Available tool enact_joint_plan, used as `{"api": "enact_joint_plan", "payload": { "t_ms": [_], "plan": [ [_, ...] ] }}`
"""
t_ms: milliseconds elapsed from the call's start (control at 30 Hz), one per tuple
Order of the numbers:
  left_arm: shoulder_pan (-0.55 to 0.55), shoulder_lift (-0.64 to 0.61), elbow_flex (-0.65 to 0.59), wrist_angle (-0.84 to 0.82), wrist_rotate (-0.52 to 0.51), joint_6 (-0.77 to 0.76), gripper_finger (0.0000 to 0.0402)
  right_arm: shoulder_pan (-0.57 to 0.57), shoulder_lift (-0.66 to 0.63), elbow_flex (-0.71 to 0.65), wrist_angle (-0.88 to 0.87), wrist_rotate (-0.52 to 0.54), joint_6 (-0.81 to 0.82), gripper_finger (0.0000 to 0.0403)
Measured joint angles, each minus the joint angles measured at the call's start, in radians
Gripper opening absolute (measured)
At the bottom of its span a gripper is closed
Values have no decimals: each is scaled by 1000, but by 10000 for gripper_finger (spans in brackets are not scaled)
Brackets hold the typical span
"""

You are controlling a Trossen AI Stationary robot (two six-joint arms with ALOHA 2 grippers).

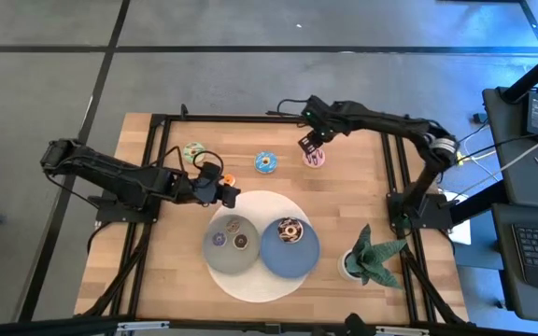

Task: Pick & Place donuts
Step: Put the big violet donut on the blue plate

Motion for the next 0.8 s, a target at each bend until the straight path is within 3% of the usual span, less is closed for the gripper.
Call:
{"api": "enact_joint_plan", "payload": {
  "t_ms": [233, 600, 800],
  "plan": [
    [3, 0, 0, 0, -5, 33, 128, -20, 92, 0, -10, -37, -51, 125],
    [41, 0, 0, -1, -3, 48, 128, -24, 102, 0, -18, -19, -52, 232],
    [56, 0, 0, -1, 37, 67, 128, -27, 107, -61, 38, -16, -29, 247]
  ]
}}
